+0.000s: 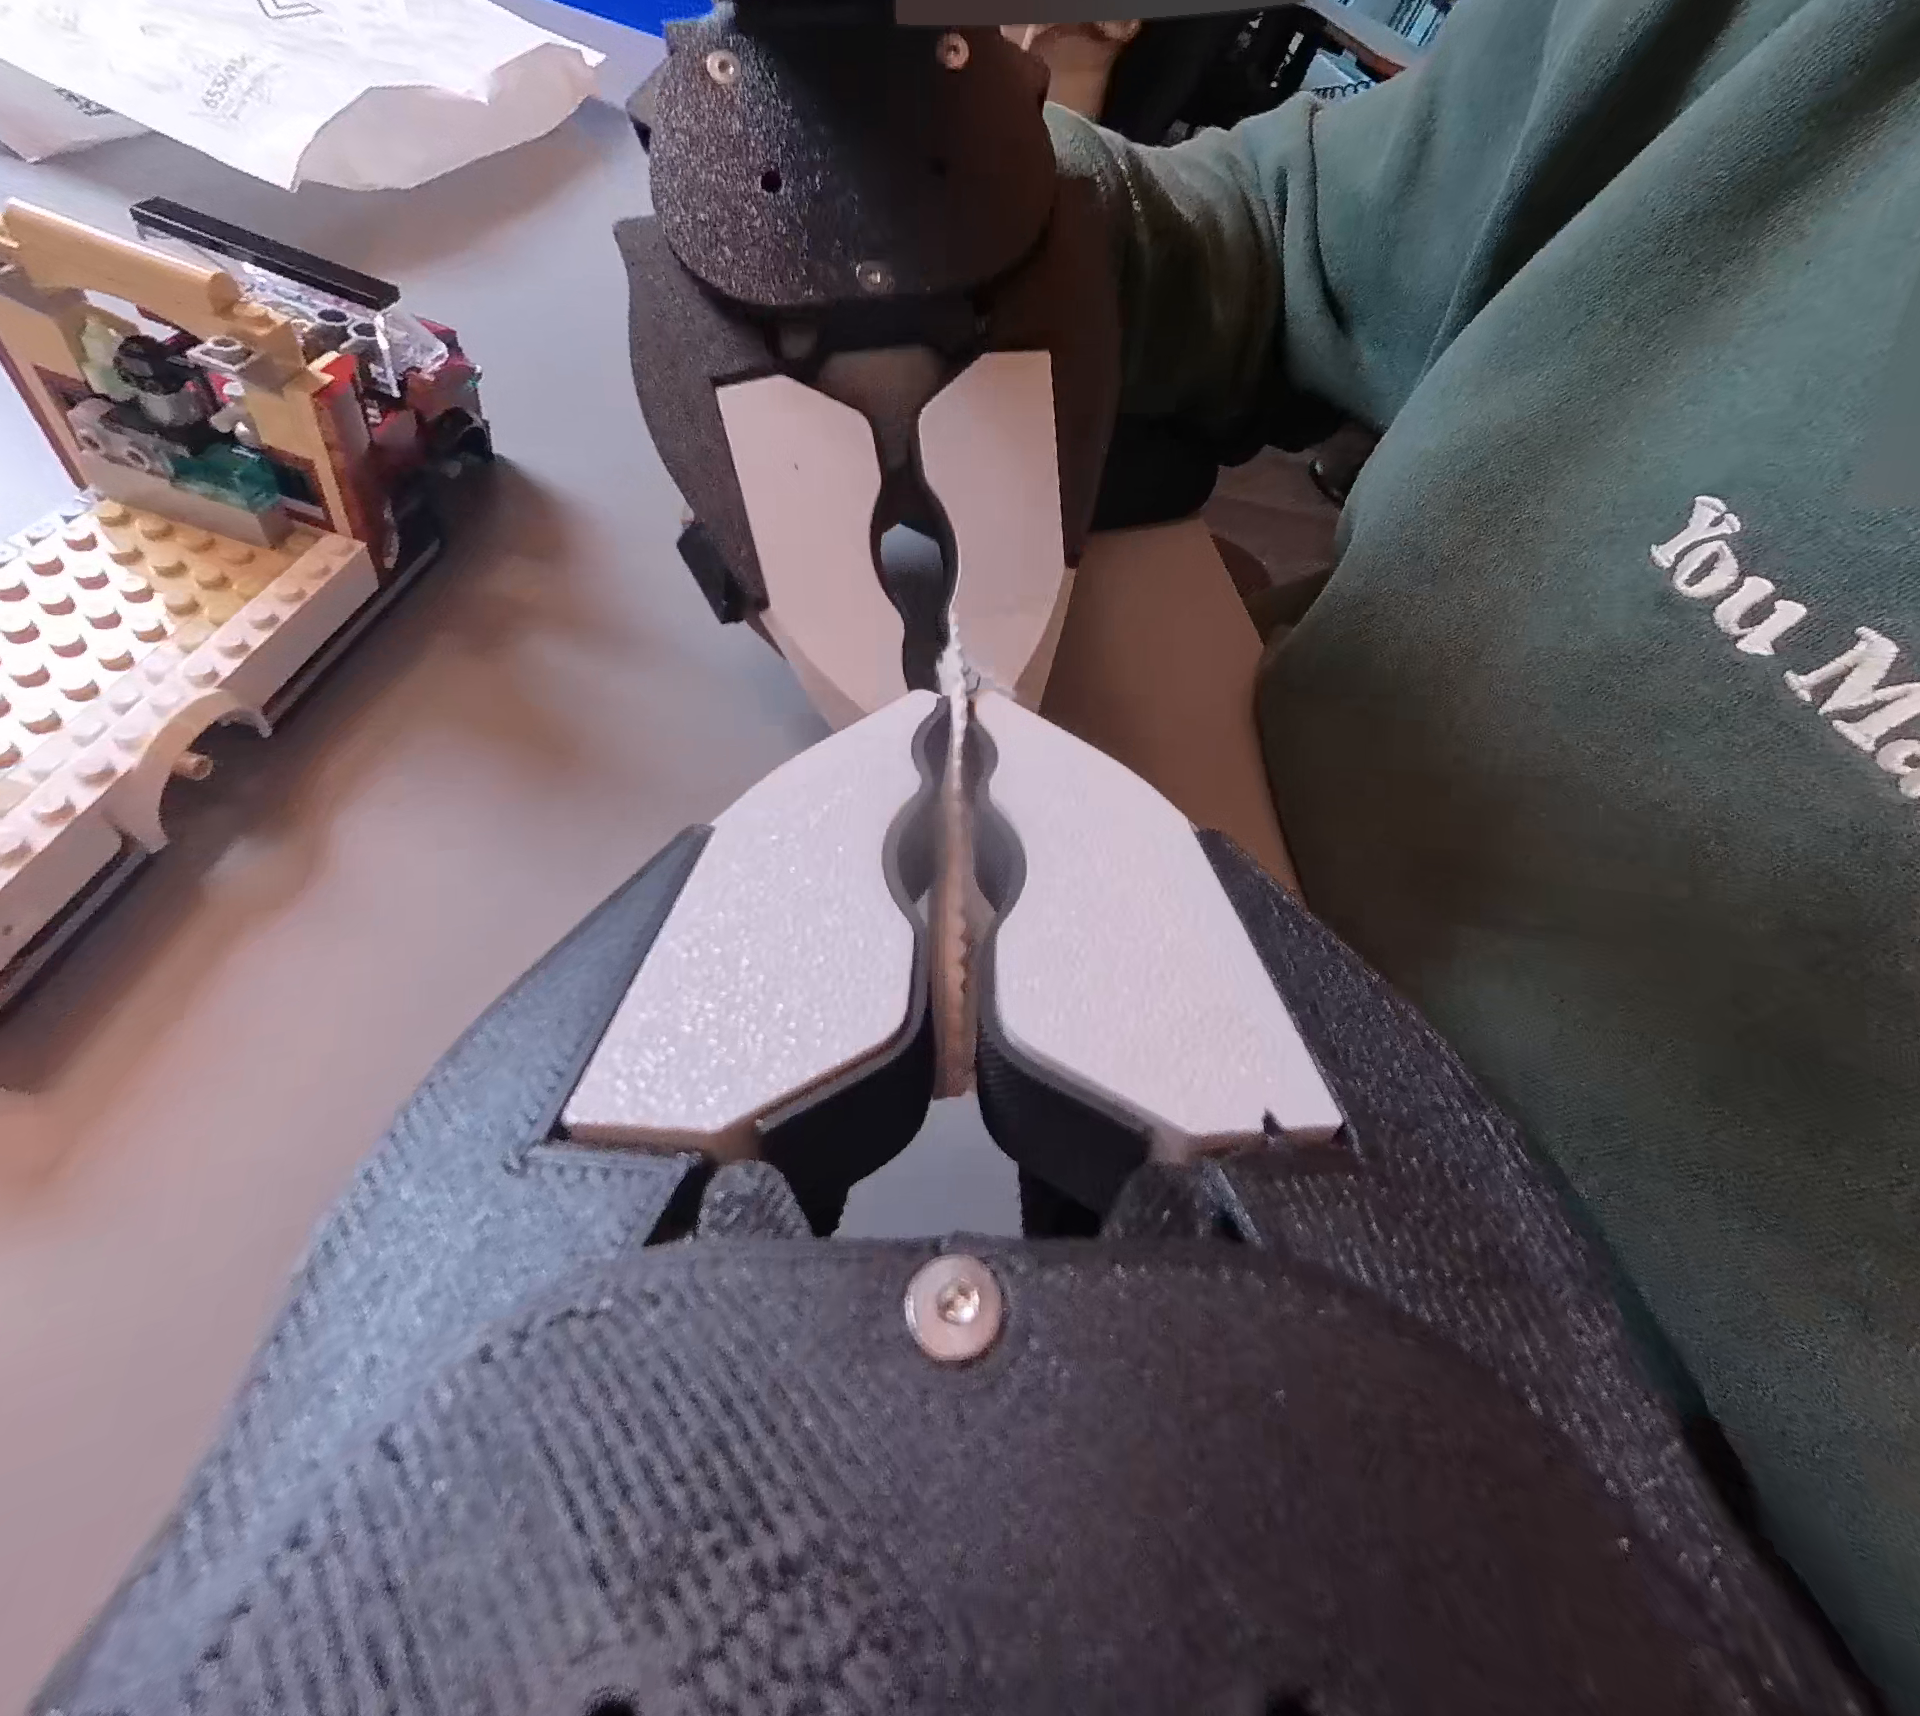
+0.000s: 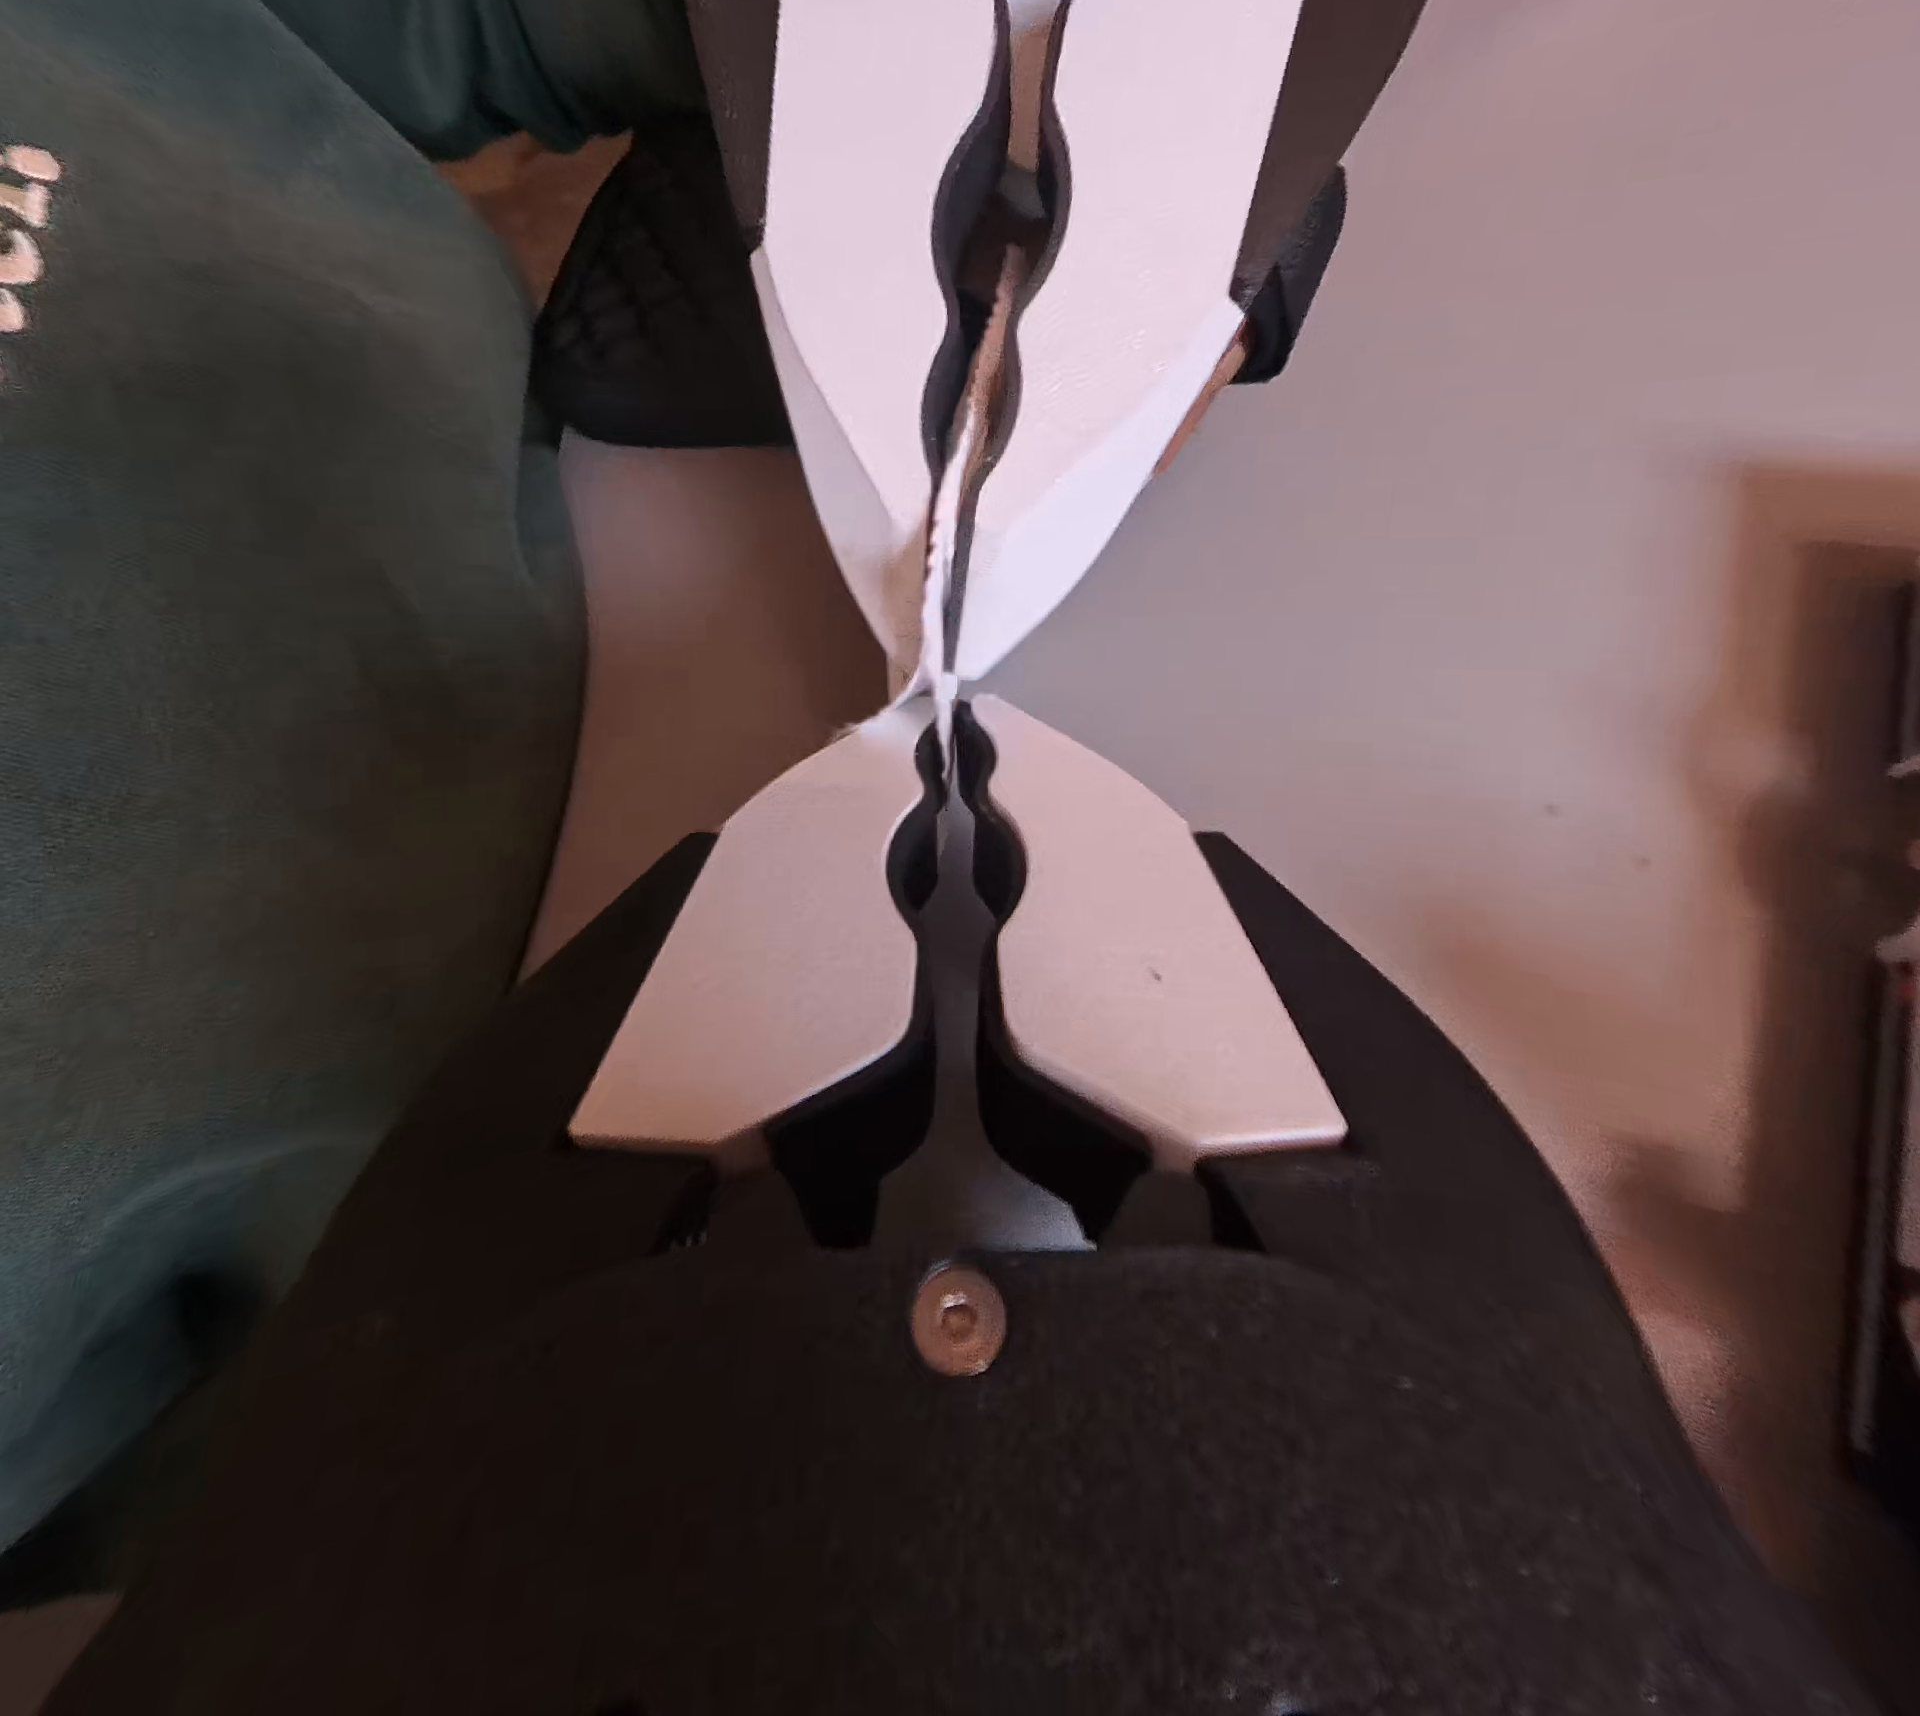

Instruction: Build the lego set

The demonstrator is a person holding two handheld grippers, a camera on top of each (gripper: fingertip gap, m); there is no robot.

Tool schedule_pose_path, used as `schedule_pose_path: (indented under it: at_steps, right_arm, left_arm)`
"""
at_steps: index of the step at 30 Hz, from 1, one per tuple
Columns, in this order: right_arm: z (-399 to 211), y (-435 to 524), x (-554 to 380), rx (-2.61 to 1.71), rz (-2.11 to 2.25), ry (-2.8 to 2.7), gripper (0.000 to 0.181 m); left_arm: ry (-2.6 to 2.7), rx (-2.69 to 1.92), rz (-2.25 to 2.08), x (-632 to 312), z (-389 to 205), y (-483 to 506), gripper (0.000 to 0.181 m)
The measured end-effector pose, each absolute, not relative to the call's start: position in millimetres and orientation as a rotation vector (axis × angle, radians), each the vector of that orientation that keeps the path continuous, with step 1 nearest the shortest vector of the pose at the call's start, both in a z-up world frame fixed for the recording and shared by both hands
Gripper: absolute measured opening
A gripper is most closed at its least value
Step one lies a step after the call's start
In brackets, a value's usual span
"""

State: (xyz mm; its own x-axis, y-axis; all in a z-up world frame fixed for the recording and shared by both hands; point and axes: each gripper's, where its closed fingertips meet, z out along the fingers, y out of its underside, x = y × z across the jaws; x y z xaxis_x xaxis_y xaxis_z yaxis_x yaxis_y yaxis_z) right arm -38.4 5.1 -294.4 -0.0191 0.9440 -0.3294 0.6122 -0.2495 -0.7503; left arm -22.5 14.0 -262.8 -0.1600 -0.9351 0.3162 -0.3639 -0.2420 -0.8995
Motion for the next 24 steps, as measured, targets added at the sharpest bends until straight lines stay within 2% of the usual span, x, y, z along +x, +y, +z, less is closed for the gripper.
schedule_pose_path:
  at_steps: [5, 14, 19, 22, 24]
  right_arm:
    - [-285.1, 20.7, -35.1, -1.826, 1.065, -1.568, 0.0]
    - [-286.7, 44.6, -11.7, -1.729, 0.584, -1.689, 0.0]
    - [-274.5, 53.9, -16.6, -1.651, 0.706, -1.569, 0.003]
    - [-279.2, 54.5, -22.4, -1.616, 0.727, -1.553, 0.02]
    - [-281.8, 48.2, -28.9, -1.606, 0.79, -1.559, 0.038]
  left_arm:
    - [1.433, -1.586, -1.386, -31.8, -256.7, 28.8, 0.014]
    - [1.484, -1.504, -1.11, -33.3, -252.0, 40.0, 0.001]
    - [1.444, -1.466, -1.236, -32.6, -241.8, 33.3, 0.0]
    - [1.448, -1.451, -1.245, -31.0, -244.2, 31.5, 0.0]
    - [1.458, -1.438, -1.271, -28.8, -245.3, 26.5, 0.0]
